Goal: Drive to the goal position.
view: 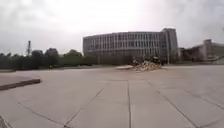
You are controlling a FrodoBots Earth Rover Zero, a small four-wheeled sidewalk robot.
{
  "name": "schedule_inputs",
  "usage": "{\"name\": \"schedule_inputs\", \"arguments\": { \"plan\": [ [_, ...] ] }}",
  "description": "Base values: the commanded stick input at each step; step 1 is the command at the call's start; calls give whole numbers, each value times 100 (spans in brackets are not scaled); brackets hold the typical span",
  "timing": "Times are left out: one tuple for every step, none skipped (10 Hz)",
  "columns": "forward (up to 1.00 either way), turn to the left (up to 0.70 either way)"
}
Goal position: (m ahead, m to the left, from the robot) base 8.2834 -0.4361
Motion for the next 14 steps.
{"name": "schedule_inputs", "arguments": {
  "plan": [
    [70, -2],
    [70, -3],
    [70, -3],
    [70, -3],
    [70, -3],
    [70, -3],
    [70, -3],
    [70, -3],
    [70, -3],
    [70, -3],
    [70, -3],
    [70, -3],
    [70, -1],
    [70, 0]
  ]
}}
